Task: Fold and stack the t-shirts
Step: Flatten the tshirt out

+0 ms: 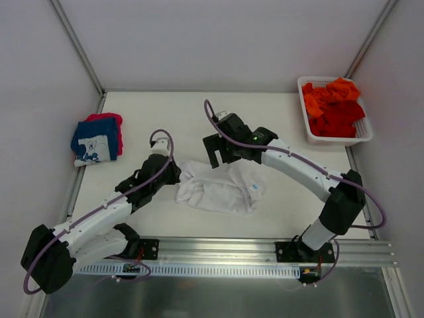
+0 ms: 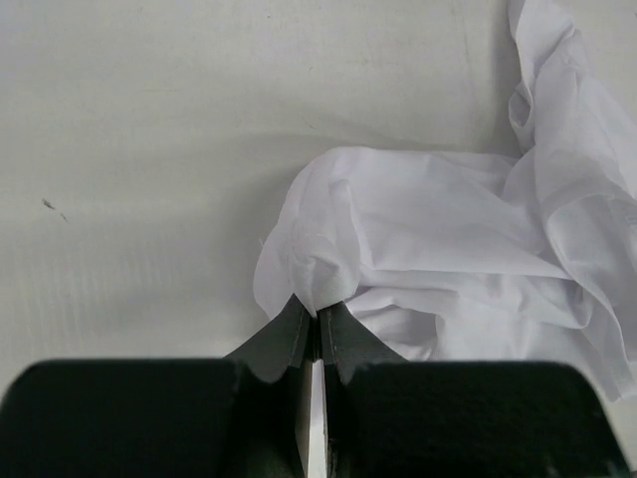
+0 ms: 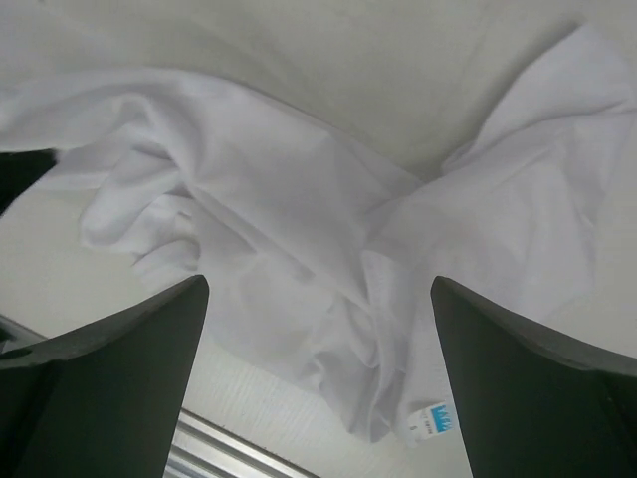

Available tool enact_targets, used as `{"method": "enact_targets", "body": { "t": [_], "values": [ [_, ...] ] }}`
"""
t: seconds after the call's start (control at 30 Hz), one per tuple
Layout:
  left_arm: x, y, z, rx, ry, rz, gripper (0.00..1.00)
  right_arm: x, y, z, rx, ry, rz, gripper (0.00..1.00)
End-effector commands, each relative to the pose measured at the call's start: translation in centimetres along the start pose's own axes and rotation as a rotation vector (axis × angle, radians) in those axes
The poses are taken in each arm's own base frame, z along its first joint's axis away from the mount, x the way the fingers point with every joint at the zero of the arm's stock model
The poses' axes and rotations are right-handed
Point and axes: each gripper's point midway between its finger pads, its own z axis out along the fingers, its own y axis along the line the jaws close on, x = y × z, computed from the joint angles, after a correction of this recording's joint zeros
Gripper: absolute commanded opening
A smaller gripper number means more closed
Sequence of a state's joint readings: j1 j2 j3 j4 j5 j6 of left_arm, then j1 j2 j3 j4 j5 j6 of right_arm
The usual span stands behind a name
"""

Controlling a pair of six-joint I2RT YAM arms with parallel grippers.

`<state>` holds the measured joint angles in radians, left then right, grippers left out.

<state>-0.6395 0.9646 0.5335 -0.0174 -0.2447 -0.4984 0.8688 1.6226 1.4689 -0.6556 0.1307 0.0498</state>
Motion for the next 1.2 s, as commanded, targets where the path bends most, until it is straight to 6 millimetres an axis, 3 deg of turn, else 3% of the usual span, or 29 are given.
{"method": "enact_targets", "body": {
  "t": [0.0, 0.17, 0.3, 0.43, 0.6, 0.77, 1.0, 1.17],
  "values": [
    [-1.3, -0.3, -1.6, 0.018, -0.032, -0.047, 0.00, 2.4, -4.5, 1.4, 0.140, 0.088, 0.015, 0.99],
    [-1.6, 0.0, -3.7, 0.032, -0.043, -0.071, 0.00, 2.3, -7.1, 4.4, 0.108, 0.133, 0.103, 1.00],
    [-2.9, -0.1, -5.7, 0.051, -0.085, -0.073, 0.00, 2.3, -8.7, 7.3, 0.076, 0.192, 0.168, 0.99],
    [-3.7, 0.0, -6.6, 0.047, -0.098, -0.063, 0.00, 1.7, -9.1, 9.5, 0.047, 0.221, 0.196, 1.00],
    [-3.2, 0.0, -6.7, 0.048, -0.079, -0.061, 0.00, 1.6, -10.9, 11.7, 0.079, 0.245, 0.190, 1.00],
    [-3.0, 0.2, -6.8, 0.047, -0.079, -0.063, 0.00, 0.0, -11.9, 12.3, 0.083, 0.236, 0.191, 1.00],
    [-3.2, 0.3, -7.0, 0.041, -0.081, -0.062, 0.00, -4.8, -12.3, 9.9, 0.092, 0.154, 0.145, 0.99],
    [-3.5, 0.0, -7.2, 0.051, -0.082, -0.066, 0.00, -4.4, -13.3, 11.2, 0.092, 0.209, 0.159, 1.00]
  ]
}}
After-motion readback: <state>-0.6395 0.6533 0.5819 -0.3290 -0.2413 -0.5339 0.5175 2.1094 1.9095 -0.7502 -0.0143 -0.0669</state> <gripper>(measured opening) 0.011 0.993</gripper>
